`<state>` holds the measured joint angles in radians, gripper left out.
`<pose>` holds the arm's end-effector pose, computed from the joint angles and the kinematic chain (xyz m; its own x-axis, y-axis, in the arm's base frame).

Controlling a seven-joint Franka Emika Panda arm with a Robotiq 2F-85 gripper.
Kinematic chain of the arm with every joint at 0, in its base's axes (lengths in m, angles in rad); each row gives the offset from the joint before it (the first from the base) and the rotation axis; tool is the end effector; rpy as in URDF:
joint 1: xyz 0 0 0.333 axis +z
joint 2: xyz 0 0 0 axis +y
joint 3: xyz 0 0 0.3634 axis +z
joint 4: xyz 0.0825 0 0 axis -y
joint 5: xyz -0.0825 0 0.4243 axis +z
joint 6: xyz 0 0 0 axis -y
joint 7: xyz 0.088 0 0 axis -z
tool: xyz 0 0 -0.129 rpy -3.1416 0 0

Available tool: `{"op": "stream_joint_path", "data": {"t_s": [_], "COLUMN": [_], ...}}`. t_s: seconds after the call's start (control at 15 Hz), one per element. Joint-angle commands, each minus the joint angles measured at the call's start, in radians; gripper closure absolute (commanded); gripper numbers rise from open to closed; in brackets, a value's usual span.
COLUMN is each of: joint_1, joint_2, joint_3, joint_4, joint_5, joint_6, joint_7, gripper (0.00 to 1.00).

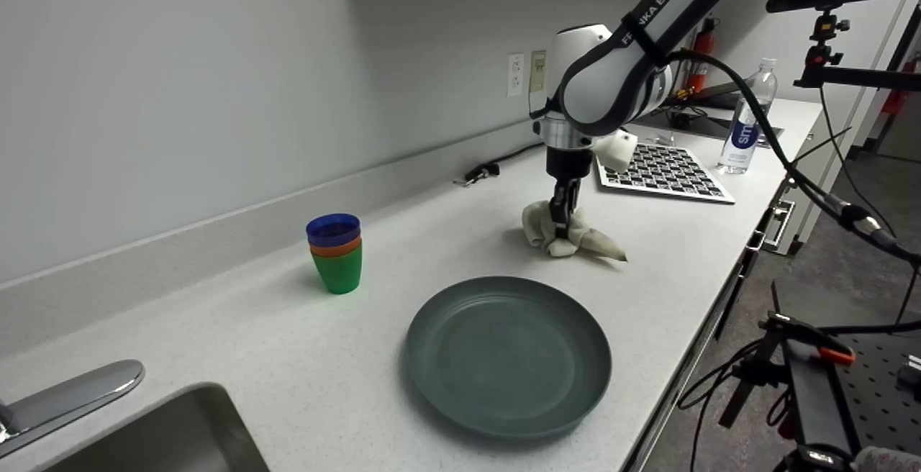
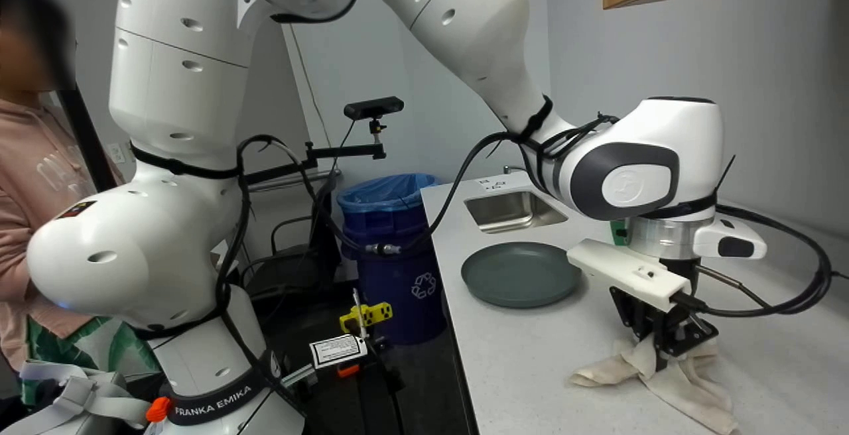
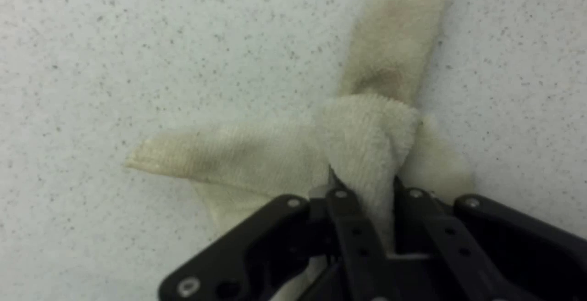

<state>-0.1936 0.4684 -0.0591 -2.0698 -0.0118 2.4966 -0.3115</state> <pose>0.6091 -0.1573 0.1854 0.9961 0.0736 -0.0494 0.0746 -0.9970 0.0192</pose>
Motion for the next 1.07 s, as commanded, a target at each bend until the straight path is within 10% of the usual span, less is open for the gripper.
{"op": "stream_joint_path", "data": {"t_s": [0.0,1.0], "joint_1": [0.033,0.115], "joint_2": [-0.059,-0.106], "joint_3": [0.021,0.271], "joint_4": [-0.009,0.066], "joint_5": [-0.039,0.078], "joint_6": [-0.013,-0.153], "joint_7": [-0.007,-0.263], "gripper": [0.98,0.96]}}
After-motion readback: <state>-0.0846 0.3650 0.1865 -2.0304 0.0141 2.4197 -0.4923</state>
